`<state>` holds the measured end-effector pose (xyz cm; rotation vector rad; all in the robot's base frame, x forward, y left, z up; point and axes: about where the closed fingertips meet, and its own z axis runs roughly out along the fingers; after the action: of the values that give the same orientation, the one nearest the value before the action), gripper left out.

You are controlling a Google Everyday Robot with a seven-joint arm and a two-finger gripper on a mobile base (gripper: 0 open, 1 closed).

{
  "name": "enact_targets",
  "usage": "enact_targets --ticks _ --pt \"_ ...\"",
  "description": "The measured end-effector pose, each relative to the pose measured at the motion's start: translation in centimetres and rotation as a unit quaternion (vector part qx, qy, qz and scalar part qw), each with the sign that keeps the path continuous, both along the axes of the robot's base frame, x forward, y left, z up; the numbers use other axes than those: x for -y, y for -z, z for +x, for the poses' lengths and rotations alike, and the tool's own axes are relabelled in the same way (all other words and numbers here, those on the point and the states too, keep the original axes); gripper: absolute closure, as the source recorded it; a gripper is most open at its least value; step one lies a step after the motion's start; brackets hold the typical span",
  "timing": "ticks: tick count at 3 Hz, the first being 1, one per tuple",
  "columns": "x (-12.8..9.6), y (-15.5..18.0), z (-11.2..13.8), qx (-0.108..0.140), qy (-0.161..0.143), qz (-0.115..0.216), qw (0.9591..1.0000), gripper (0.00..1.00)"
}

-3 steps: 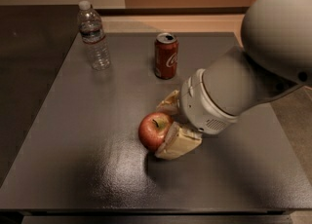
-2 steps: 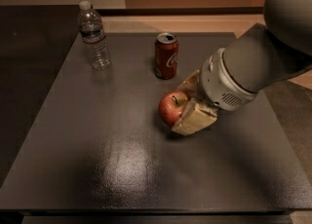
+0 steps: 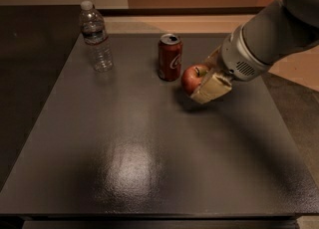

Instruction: Move apple near coke can

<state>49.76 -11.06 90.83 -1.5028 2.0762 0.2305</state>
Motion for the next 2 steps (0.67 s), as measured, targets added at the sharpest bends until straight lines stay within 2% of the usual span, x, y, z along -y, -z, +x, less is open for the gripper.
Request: enact_targets --ticks 2 --pt "0.9 2.4 3.9 -0.007 0.030 -0.005 0.9995 1.00"
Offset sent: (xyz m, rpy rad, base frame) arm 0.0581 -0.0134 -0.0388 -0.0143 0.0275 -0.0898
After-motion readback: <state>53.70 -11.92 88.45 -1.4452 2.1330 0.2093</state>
